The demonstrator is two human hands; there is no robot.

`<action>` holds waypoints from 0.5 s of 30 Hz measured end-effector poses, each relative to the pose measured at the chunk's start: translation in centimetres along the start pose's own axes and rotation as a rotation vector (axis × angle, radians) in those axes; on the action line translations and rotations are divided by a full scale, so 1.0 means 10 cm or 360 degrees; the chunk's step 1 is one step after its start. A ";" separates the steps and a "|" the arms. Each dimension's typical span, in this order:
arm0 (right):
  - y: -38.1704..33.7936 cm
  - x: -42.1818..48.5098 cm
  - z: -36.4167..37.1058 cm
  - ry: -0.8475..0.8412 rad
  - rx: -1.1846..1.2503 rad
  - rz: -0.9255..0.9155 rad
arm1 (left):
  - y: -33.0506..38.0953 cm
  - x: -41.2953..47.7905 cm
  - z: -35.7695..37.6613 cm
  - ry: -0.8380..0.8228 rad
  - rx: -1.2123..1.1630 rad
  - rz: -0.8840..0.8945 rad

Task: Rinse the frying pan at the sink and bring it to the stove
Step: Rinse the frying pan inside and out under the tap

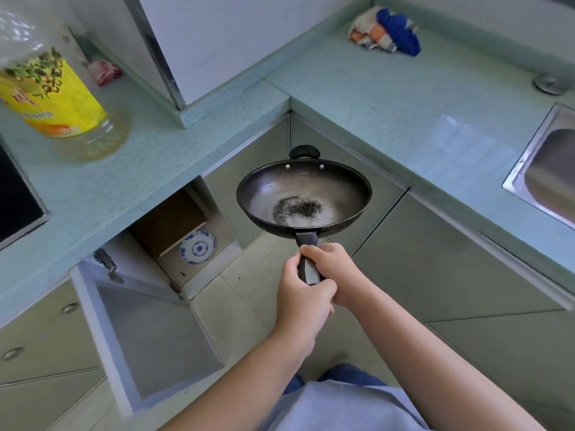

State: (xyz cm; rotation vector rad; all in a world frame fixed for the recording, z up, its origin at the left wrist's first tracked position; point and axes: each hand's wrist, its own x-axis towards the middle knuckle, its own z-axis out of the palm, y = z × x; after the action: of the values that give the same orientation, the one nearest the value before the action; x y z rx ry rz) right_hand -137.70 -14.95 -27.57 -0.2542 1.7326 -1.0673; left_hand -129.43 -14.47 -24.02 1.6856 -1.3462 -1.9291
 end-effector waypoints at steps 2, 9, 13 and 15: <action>0.01 -0.06 -0.06 -0.0031 0.0006 -0.0051 | 0.01 -0.13 0.06 0.0044 -0.0004 0.0049; -0.01 -0.28 -0.33 -0.0143 0.0046 -0.0241 | 0.04 -0.51 0.33 0.0146 -0.0040 0.0234; -0.02 -0.40 -0.52 -0.0173 -0.0013 -0.0338 | 0.02 -0.64 0.52 0.0180 -0.0062 0.0321; -0.05 -0.45 -0.65 -0.0174 -0.0003 -0.0400 | 0.02 -0.70 0.62 0.0167 -0.0072 0.0362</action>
State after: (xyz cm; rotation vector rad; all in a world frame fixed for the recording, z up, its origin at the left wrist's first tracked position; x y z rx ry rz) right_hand -141.34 -9.02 -23.81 -0.5329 1.6328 -1.2089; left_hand -132.90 -6.83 -19.90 1.5169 -1.3783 -1.7077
